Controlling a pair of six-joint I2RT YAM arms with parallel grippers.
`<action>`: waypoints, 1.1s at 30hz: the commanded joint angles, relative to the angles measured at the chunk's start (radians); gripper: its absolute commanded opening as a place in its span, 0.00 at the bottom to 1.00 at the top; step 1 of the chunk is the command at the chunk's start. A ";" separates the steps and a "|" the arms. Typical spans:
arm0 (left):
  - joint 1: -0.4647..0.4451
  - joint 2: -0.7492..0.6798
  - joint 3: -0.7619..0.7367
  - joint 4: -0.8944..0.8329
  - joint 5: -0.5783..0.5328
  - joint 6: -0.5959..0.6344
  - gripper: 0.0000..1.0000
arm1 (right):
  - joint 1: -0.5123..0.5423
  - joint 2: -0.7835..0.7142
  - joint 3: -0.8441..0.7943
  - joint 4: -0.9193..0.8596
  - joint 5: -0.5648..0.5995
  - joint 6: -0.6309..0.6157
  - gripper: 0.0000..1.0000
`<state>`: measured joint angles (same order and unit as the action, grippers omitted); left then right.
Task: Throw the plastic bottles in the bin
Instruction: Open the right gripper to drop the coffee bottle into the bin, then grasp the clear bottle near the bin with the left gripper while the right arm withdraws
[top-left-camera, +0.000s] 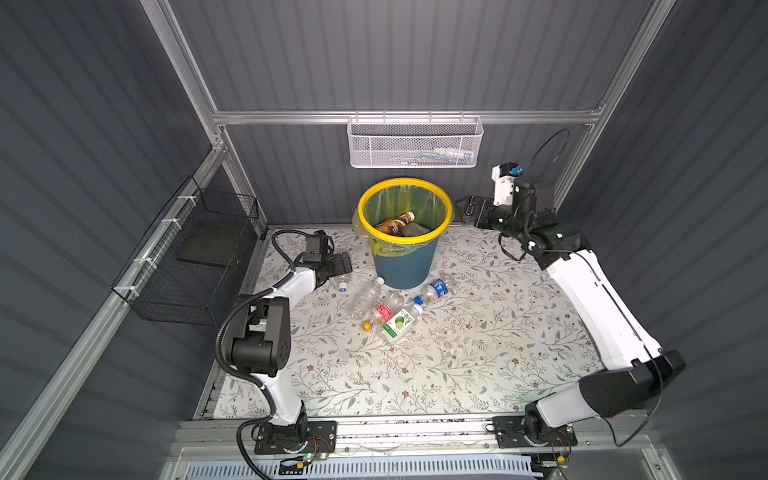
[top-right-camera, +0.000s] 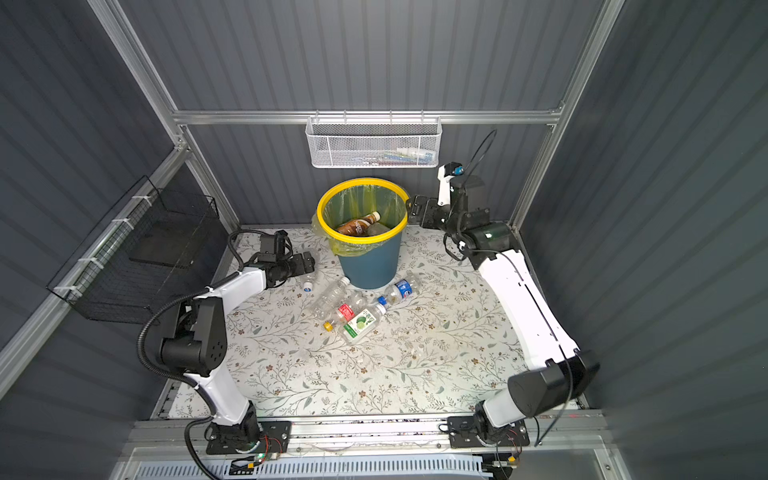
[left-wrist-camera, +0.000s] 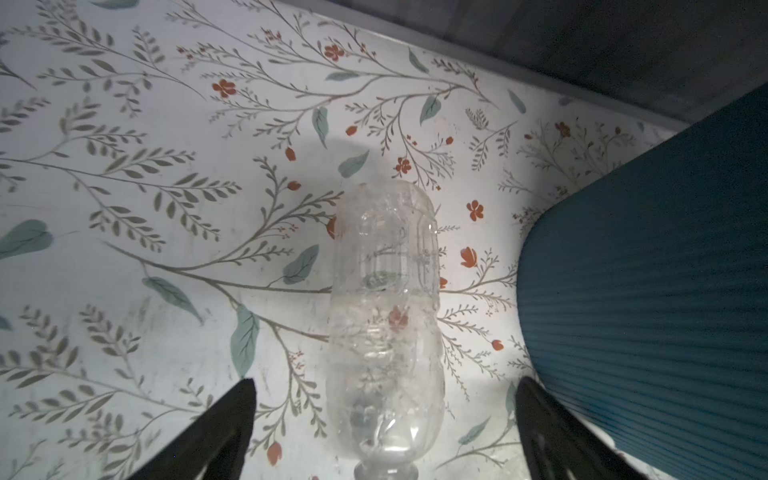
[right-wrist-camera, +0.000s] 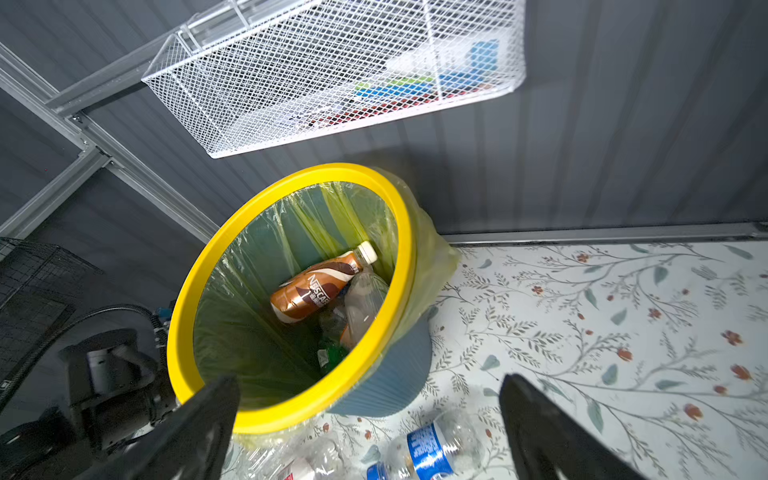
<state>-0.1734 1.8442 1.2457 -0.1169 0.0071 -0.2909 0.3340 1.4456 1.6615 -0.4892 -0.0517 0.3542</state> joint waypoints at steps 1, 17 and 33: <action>-0.027 0.066 0.082 -0.032 -0.042 0.050 0.97 | -0.030 -0.035 -0.180 0.056 -0.042 -0.005 0.99; -0.046 0.287 0.273 -0.092 -0.107 0.067 0.71 | -0.162 -0.289 -0.617 0.148 -0.070 0.152 0.97; -0.036 -0.002 -0.016 0.025 -0.114 0.054 0.48 | -0.174 -0.271 -0.635 0.157 -0.097 0.162 0.96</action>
<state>-0.2146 1.9415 1.2736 -0.1322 -0.0959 -0.2325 0.1642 1.1652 1.0252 -0.3492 -0.1318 0.5159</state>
